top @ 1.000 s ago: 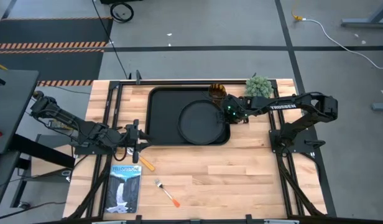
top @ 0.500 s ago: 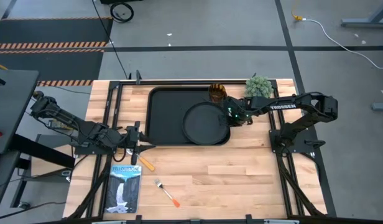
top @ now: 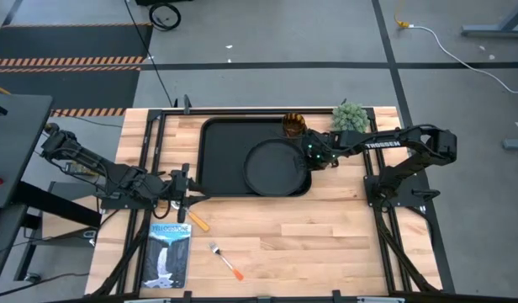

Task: Pick and place plate/cup/fork/spoon on tray
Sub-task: Put the black plate on the black tray at the bottom of the brown glass, then put the orange fork on the black tray to the left of the black plate

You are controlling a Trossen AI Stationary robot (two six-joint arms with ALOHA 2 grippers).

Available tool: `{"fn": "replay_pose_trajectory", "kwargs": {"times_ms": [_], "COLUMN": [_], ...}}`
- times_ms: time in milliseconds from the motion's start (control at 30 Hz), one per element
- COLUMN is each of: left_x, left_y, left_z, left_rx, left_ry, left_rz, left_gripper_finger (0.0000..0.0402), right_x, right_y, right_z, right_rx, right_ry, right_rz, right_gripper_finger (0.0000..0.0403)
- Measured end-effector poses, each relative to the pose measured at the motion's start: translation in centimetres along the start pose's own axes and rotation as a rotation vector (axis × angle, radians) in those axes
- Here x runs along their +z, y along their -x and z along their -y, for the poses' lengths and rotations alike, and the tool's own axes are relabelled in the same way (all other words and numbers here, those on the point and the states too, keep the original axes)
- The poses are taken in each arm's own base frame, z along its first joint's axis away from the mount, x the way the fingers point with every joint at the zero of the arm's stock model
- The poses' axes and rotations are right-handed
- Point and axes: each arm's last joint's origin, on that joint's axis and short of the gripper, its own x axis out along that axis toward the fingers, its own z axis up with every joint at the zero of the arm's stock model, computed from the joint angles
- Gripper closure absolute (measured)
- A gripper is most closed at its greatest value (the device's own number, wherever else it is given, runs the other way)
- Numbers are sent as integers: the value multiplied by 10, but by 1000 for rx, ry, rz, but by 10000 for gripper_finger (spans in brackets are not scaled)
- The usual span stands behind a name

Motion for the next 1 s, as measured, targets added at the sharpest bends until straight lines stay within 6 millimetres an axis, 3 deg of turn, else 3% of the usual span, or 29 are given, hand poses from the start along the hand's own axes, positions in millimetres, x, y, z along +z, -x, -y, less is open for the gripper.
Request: {"fn": "replay_pose_trajectory", "kwargs": {"times_ms": [467, 667, 833, 1000], "left_x": [7, 16, 19, 12], "left_y": [0, 1, 2, 0], "left_z": [-1, 1, 2, 2], "left_rx": [56, 45, -6, -1], "left_ry": [30, 22, 51, 52], "left_rz": [82, 160, 182, 123], "left_gripper_finger": [299, 299, 299, 299], "right_x": [-3, -6, -22, -50], "right_y": [0, 5, 11, 10], "right_z": [-6, -4, -10, -32], "right_rx": [38, 65, 51, 61], "right_ry": [89, 179, 282, 464], "right_rz": [8, -58, -38, 144], "right_gripper_finger": [268, 257, 258, 258]}}
